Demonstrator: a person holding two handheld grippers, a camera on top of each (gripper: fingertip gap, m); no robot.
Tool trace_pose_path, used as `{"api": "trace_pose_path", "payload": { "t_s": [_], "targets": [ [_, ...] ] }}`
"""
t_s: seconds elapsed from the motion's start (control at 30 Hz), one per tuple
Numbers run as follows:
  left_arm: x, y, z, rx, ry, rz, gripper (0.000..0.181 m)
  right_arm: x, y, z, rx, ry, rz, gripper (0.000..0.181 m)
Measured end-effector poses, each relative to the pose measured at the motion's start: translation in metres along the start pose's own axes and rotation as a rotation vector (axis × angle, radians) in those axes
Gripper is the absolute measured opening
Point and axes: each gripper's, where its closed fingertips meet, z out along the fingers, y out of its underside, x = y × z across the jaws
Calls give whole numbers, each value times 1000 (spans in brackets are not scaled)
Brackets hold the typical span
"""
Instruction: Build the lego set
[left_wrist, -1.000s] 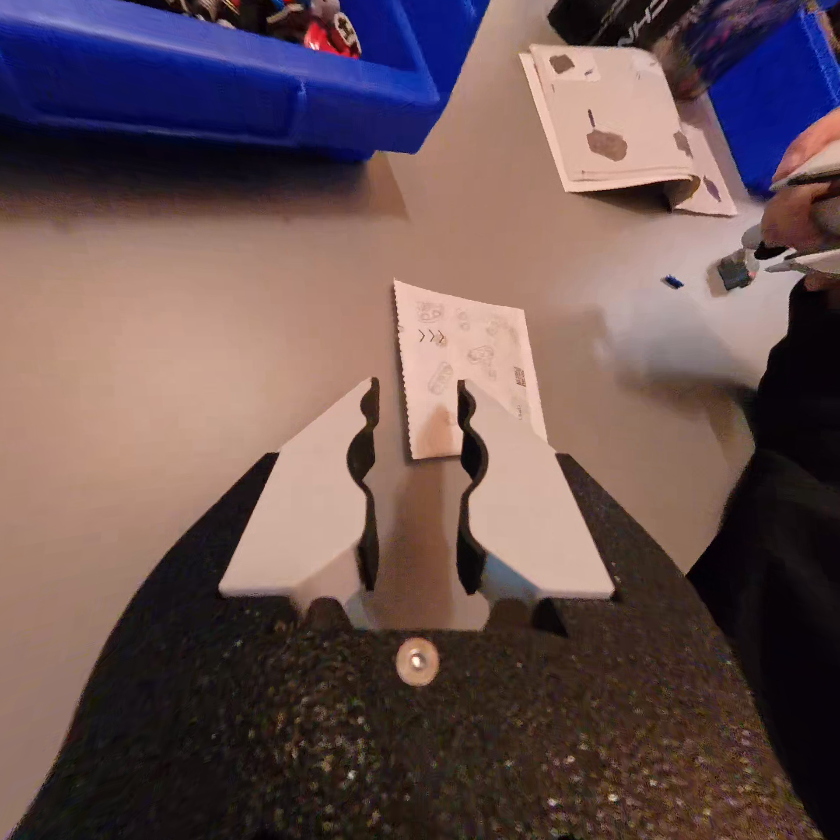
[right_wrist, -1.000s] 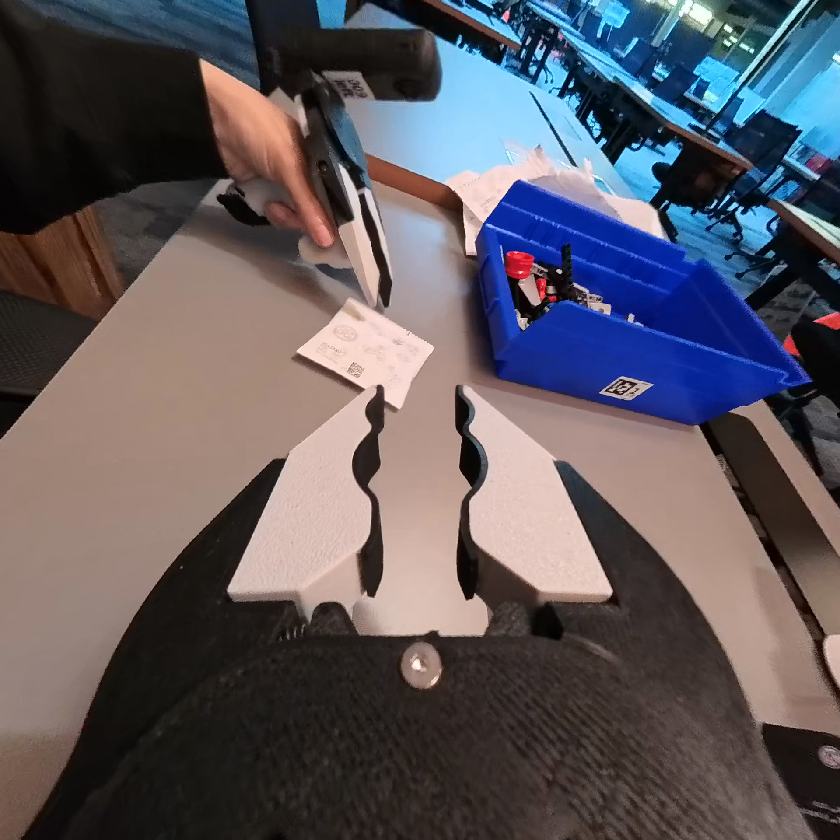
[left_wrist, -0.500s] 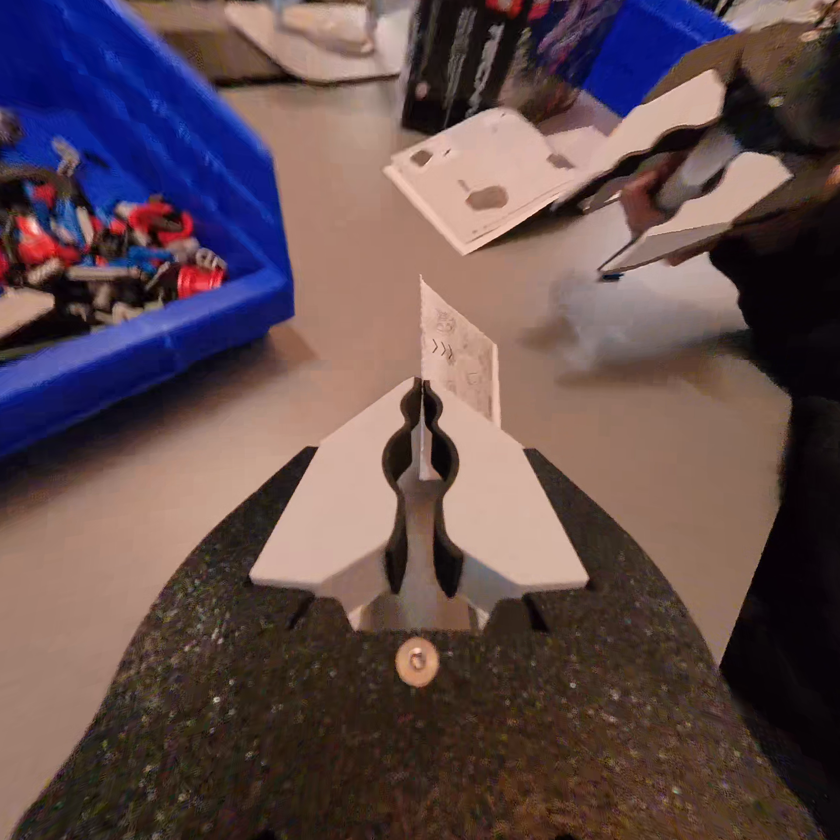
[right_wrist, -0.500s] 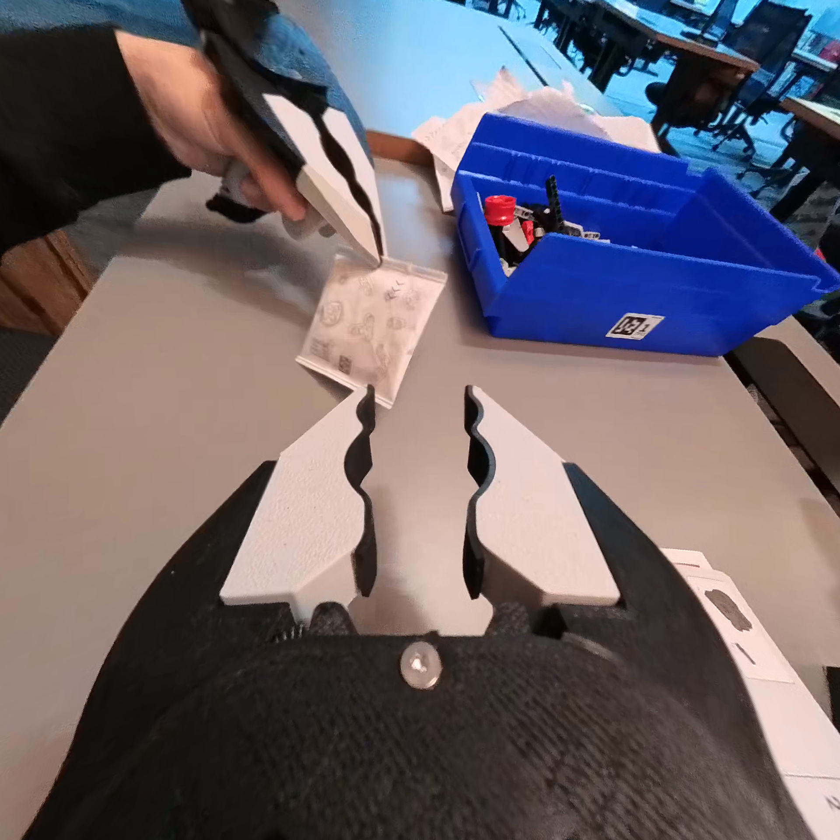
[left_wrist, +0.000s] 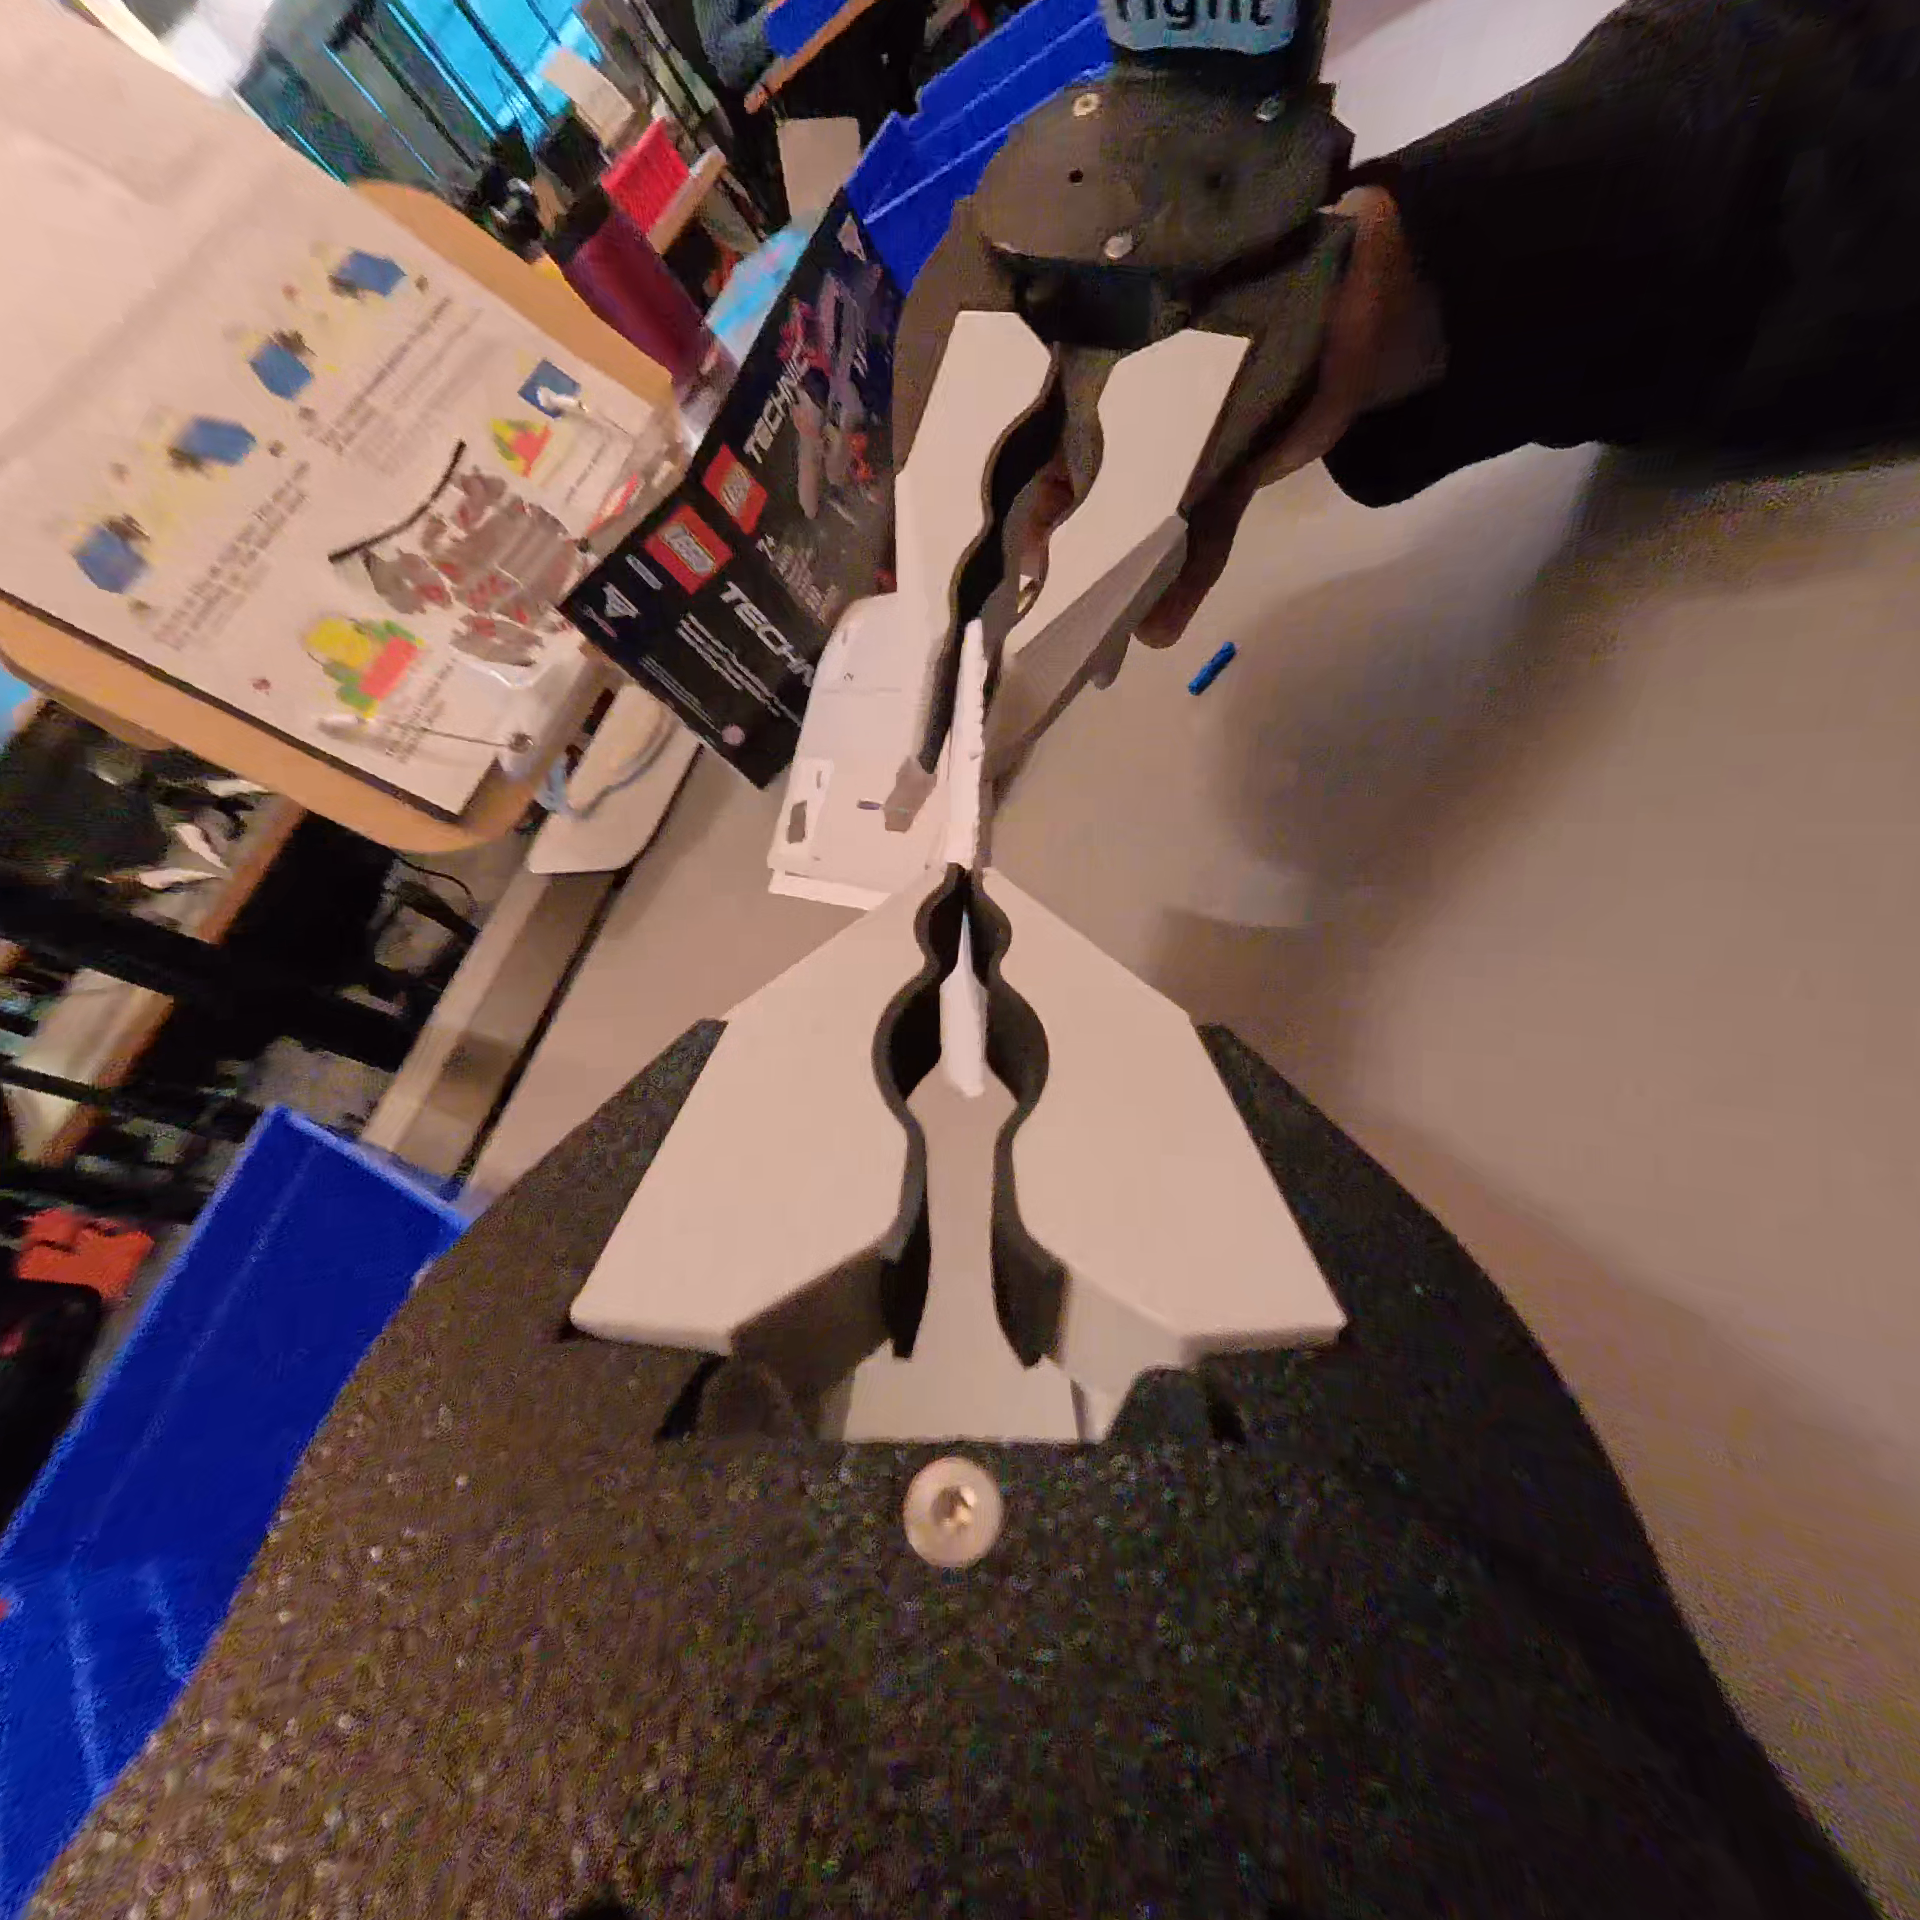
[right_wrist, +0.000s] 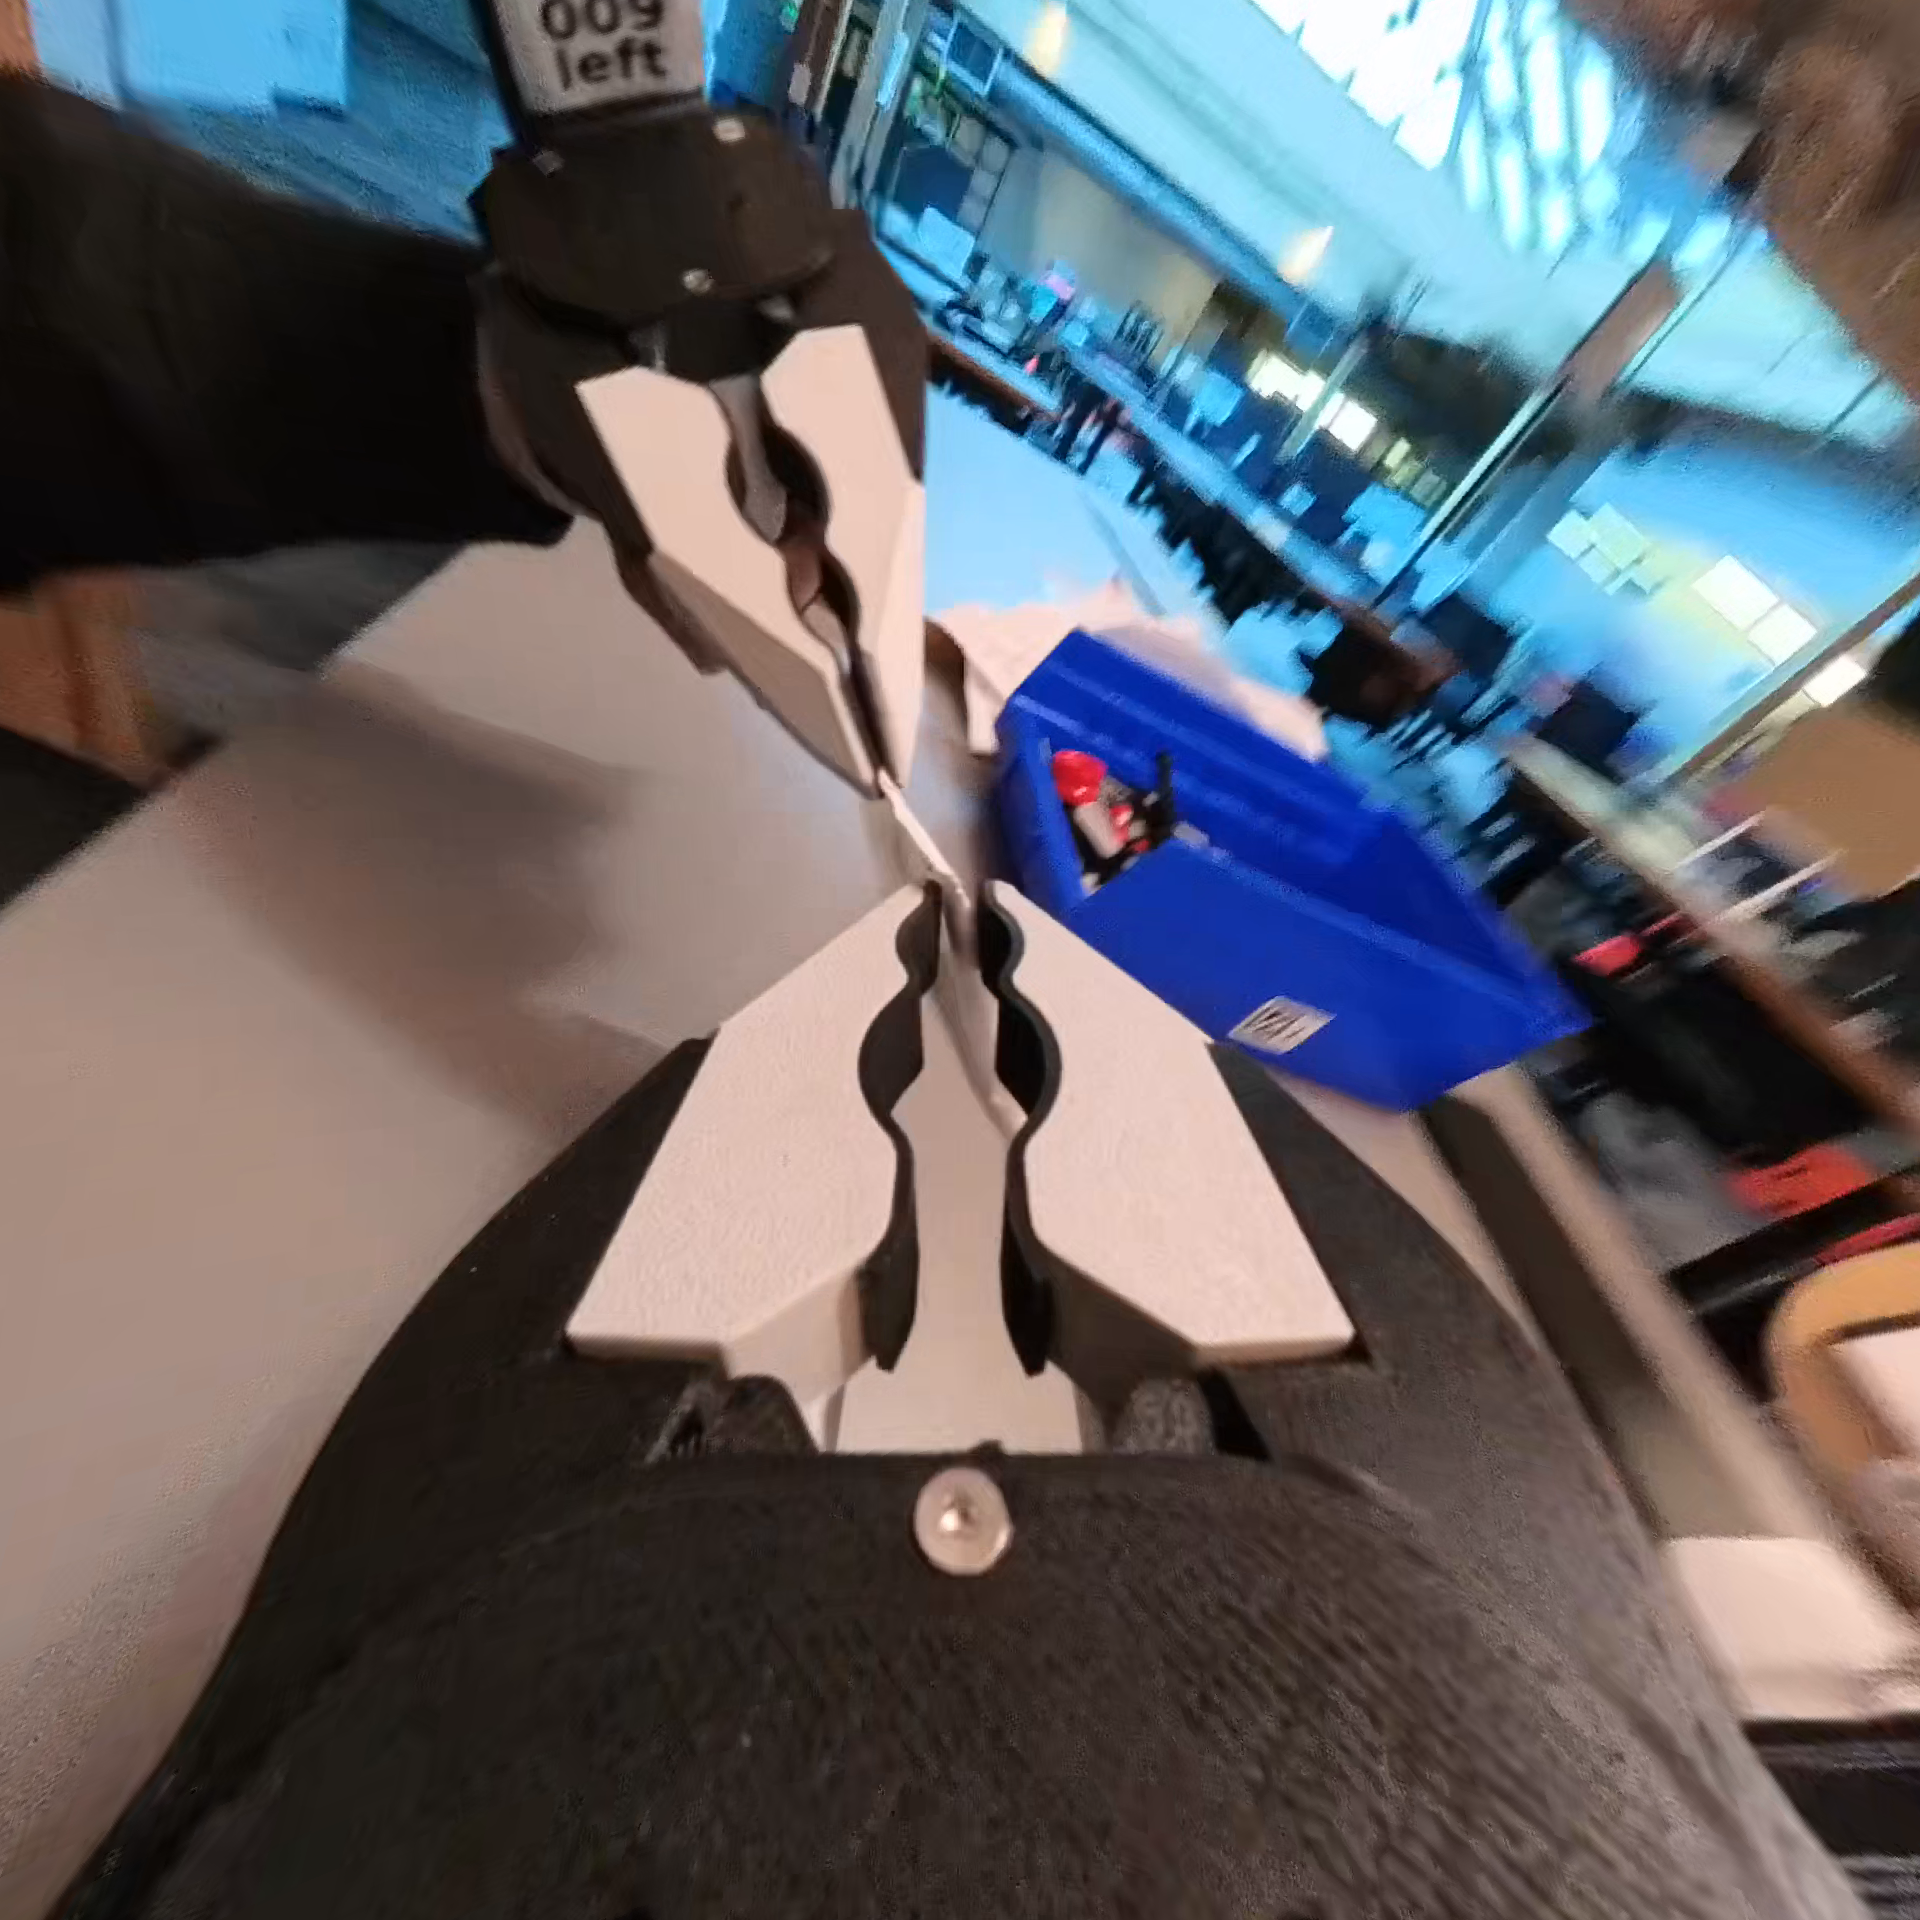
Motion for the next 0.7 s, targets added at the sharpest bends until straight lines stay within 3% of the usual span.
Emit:
{"api": "trace_pose_path", "payload": {
  "t_s": [0.03, 0.13, 0.2, 0.27, 0.47, 0.7],
  "targets": [
    [-1, -6, -1, 17, -26, 27, 0, -2, -7, -5, 34, 41, -107, 3],
    [-15, -19, -8, 53, -200, 97, 6, 0, -23, -18, 58, 240, -428, 2],
    [-22, -12, -11, 4, -293, 160, 26, -6, -27, -22, 31, 294, -638, 1],
    [-26, -7, -13, -39, -349, 201, 21, -9, -28, -20, 4, 314, -736, 2],
    [-33, 2, -14, -130, -418, 320, 28, -12, -32, -19, 15, 335, -803, 2],
    [-33, -8, -11, -79, -416, 334, 9, -10, -33, -22, 61, 341, -751, 2]
  ]
}}
